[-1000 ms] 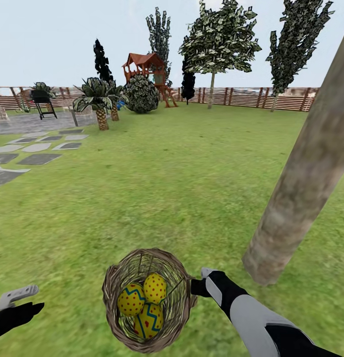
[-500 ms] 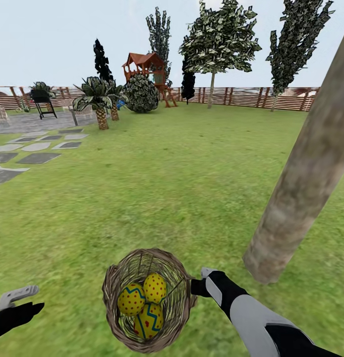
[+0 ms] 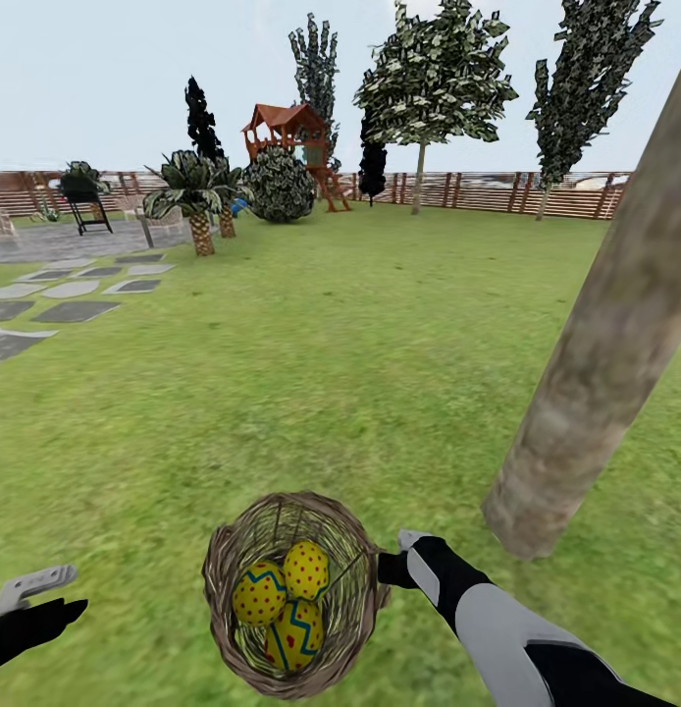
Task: Take the three Easter eggs out of the wicker basket on the lawn in the garden, then place them on the lawn next to a single tree (choose any tree) so that all three eggs are next to the same tree and none are left in the basket.
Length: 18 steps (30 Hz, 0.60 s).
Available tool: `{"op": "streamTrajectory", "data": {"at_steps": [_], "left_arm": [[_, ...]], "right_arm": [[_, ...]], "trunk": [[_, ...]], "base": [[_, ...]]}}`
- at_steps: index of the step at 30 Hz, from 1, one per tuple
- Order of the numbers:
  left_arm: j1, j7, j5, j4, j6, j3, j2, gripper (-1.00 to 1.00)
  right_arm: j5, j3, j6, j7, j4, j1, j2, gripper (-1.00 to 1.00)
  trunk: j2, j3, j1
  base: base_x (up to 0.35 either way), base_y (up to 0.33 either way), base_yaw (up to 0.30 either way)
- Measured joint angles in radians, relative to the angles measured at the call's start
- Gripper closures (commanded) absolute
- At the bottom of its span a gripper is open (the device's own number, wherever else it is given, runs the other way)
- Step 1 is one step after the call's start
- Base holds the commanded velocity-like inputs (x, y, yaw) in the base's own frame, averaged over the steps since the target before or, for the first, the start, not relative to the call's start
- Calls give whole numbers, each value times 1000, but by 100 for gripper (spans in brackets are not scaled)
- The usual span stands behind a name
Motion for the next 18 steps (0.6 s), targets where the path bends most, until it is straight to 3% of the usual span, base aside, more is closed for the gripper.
{"op": "streamTrajectory", "data": {"at_steps": [13,18], "left_arm": [[0,1,0,0,0,0,-2,-100],[0,1,0,0,0,0,-2,-100]], "right_arm": [[-1,0,17,-3,-1,0,0,100],[-39,-3,25,-9,0,0,0,100]], "trunk": [[-91,-41,50],[-126,-56,69]], "base": [[0,0,0],[0,0,0]]}}
